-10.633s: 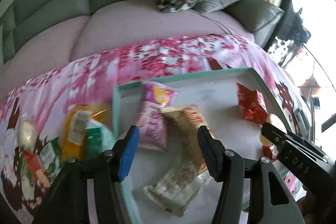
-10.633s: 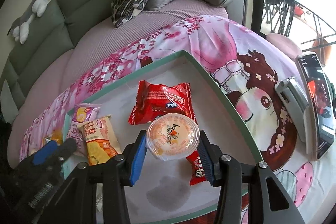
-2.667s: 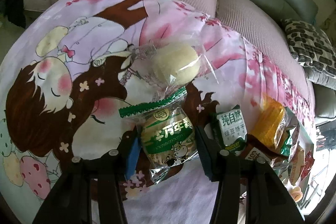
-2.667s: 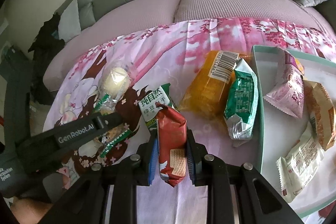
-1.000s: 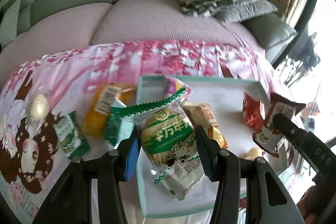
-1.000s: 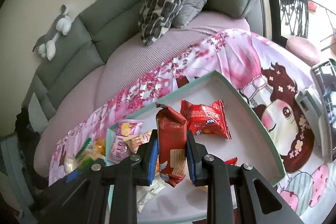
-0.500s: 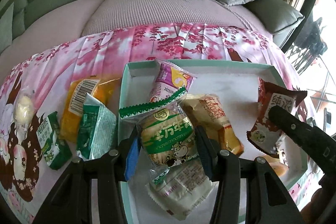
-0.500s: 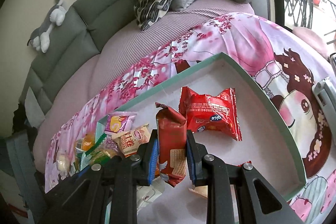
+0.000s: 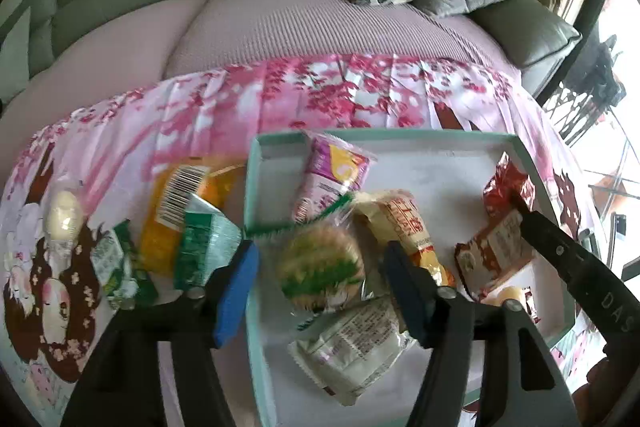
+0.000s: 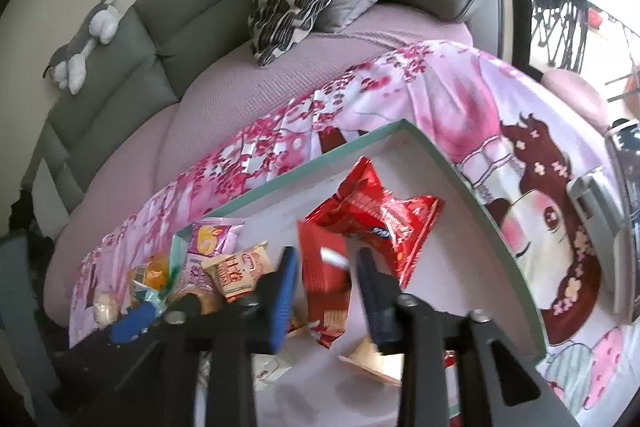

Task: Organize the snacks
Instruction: 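Open both grippers to drop the bun packet and wafer packet into the tray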

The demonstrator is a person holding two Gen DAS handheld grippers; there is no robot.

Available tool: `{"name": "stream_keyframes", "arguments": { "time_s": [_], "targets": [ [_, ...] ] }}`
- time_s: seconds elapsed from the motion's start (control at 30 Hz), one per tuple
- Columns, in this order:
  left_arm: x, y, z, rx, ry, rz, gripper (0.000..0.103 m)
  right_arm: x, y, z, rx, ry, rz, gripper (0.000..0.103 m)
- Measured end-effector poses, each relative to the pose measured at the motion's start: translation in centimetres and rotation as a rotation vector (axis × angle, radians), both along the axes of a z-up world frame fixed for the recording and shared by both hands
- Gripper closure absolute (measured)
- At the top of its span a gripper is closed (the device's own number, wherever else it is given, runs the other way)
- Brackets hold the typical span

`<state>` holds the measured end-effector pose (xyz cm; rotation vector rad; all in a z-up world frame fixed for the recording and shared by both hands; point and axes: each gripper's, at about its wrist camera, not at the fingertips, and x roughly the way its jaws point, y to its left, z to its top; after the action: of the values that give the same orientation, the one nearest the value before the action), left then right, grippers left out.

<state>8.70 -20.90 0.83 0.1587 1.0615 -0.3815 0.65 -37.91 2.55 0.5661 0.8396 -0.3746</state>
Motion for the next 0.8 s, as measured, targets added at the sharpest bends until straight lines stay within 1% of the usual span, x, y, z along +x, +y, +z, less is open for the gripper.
{"name": "stream_keyframes", "arguments": {
  "time_s": [0.03, 0.13, 0.17, 0.23, 0.27, 0.3, 0.33, 0.37, 0.43, 0.57, 0.7, 0.8],
  "targets": [
    [0.0, 0.1, 0.2, 0.0, -0.003, 0.004, 0.034, -0.1, 0.0, 0.0, -0.005, 0.004, -0.001, 0.045],
    [0.3, 1.0, 1.0, -0.006, -0.019, 0.028, 0.024, 0.0, 0.0, 0.0, -0.023, 0.02, -0.001, 0.045],
    [0.4, 1.2, 1.1, -0.004, -0.027, 0.035, 0.024, 0.0, 0.0, 0.0, -0.025, 0.024, 0.001, 0.044],
    [0.7, 1.6, 1.3, 0.001, -0.038, 0.051, 0.024, 0.2, 0.0, -0.2, -0.034, 0.041, 0.005, 0.034],
    [0.9, 1.9, 1.3, 0.005, -0.041, 0.065, 0.023, 0.2, 0.1, -0.3, -0.042, 0.048, 0.005, 0.024],
    [1.1, 2.3, 1.2, 0.01, -0.043, 0.082, 0.021, 0.3, 0.1, -0.4, -0.055, 0.058, 0.006, 0.019],
    [1.4, 2.7, 1.0, 0.018, -0.046, 0.108, 0.013, 0.4, 0.2, -0.4, -0.071, 0.071, 0.009, 0.017],
    [1.5, 2.9, 0.8, 0.025, -0.05, 0.128, 0.006, 0.5, 0.3, -0.5, -0.082, 0.083, 0.012, 0.016],
    [1.8, 3.5, 0.5, 0.045, -0.065, 0.164, 0.005, 0.7, 0.4, -0.9, -0.104, 0.114, 0.022, 0.014],
    [2.2, 4.1, -0.2, 0.075, -0.062, 0.191, 0.003, 0.8, 0.4, -1.4, -0.097, 0.132, 0.024, 0.01],
    [2.4, 4.3, -0.8, 0.101, -0.063, 0.201, 0.003, 0.7, 0.4, -1.4, -0.103, 0.137, 0.022, 0.0],
    [2.4, 4.3, -0.9, 0.11, -0.075, 0.195, 0.003, 0.8, 0.6, -1.4, -0.109, 0.135, 0.026, 0.0]
  ]
}}
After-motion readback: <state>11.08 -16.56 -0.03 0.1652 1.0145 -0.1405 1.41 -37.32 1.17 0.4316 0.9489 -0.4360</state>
